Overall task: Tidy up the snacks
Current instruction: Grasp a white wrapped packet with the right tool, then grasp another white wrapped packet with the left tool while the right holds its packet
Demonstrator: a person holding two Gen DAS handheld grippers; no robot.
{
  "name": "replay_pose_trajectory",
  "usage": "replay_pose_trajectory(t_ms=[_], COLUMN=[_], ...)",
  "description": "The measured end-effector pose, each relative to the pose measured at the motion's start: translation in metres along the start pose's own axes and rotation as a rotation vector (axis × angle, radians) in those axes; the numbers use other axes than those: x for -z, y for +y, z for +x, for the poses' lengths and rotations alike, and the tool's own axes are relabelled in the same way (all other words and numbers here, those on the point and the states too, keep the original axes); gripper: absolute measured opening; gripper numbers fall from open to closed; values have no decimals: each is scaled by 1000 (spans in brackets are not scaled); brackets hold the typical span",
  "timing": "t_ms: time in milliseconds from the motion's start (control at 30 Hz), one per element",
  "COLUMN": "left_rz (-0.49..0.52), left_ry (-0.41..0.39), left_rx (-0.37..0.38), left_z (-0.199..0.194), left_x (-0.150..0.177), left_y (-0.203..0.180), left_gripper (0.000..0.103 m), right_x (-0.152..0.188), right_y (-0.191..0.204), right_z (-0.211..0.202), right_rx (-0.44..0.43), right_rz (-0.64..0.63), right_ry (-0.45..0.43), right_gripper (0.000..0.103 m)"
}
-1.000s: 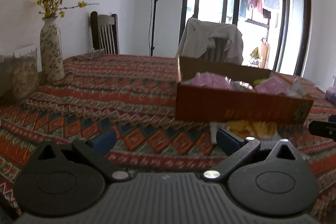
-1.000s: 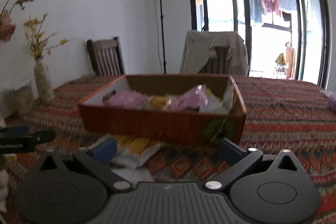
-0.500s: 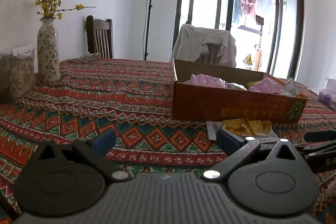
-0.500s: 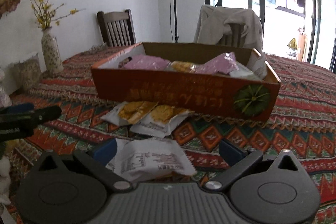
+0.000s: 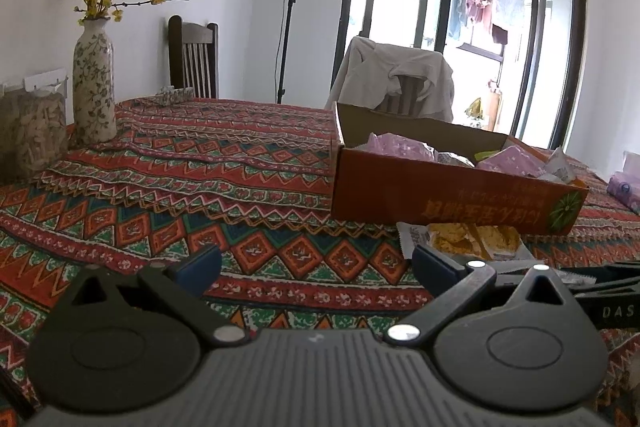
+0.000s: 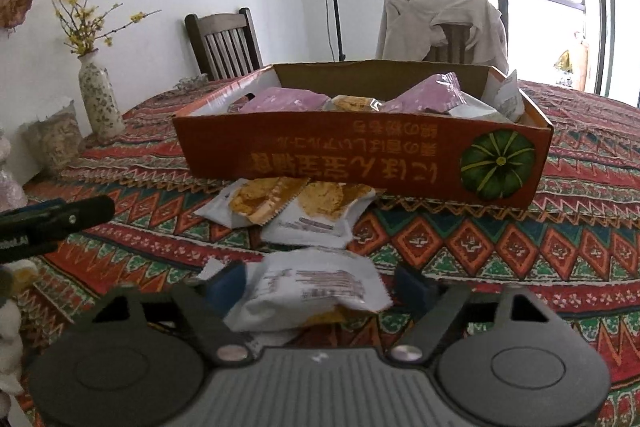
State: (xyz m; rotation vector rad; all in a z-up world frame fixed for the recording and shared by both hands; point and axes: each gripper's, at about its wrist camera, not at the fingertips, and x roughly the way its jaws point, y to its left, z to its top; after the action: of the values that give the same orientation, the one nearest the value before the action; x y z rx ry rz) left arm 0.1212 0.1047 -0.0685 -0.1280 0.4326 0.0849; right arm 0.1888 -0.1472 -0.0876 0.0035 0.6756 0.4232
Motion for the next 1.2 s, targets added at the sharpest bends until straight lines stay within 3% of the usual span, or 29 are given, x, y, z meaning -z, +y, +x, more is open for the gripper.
replay_pose_trajectory(t_ms=[100, 300, 600, 800, 1067, 1200], left_rz=[-3, -5, -8, -10, 4, 15], left_ry=[3, 9, 15, 19, 29, 50], left_rx=[0, 2, -1, -11, -31, -49], left_z=[0, 1, 2, 3, 5, 8], left_x=[0, -1, -1, -1, -1, -2], left_y=[0, 1, 1, 1, -1, -4], left_gripper=[103, 103, 103, 103, 103, 103], right_x=[1, 2, -2, -4, 7, 12], right_y=[-2, -2, -12, -35, -75, -87], right_z=[-1, -8, -34, -51, -54, -50], right_rx=[-7, -14, 10, 88, 202, 216], right_rz=[9, 8, 16, 35, 88, 112], right_ry=[-4, -32, -136, -206, -225, -211], right_gripper=[57, 51, 49, 49, 49, 49])
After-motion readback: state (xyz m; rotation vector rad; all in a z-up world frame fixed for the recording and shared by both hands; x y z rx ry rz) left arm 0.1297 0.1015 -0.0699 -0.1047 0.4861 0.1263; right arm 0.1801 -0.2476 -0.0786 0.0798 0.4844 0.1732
